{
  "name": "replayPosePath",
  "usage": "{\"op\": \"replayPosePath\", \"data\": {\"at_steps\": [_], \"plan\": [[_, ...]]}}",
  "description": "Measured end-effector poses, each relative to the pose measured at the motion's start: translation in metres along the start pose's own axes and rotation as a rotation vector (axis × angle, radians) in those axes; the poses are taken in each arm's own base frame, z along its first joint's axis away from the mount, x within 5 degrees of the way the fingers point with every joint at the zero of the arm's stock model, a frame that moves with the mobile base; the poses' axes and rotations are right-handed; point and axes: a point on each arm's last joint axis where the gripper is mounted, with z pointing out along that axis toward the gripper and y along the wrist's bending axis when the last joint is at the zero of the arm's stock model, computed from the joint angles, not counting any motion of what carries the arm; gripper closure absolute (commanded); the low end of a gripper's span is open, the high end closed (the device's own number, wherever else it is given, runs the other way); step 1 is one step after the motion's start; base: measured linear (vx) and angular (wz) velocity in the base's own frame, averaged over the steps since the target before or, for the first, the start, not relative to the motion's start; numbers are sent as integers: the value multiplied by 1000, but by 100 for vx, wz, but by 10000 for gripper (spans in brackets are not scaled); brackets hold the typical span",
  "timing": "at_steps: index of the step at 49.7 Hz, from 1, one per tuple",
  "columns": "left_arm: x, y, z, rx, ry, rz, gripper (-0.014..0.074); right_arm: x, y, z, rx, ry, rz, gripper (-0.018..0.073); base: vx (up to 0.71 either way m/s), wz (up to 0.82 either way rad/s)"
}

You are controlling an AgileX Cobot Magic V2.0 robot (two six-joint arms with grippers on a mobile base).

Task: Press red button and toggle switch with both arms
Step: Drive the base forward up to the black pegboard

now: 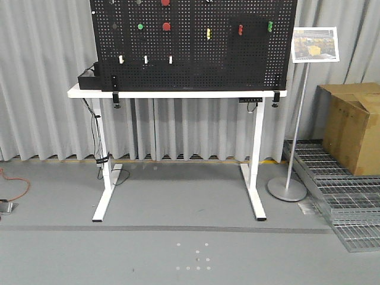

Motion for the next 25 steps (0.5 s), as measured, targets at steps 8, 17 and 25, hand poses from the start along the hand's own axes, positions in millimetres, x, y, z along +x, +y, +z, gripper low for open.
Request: {"op": "replayPosePath", "data": {"at_steps": [8, 17, 25], "plan": [[0, 0, 0, 0, 0, 0, 595, 0, 0, 0, 0, 0, 0, 562, 0, 0], [0, 0, 0, 0, 0, 0, 595, 0, 0, 0, 0, 0, 0, 562, 0, 0], [0, 0, 0, 0, 0, 0, 595, 0, 0, 0, 0, 0, 0, 562, 2, 2]]}}
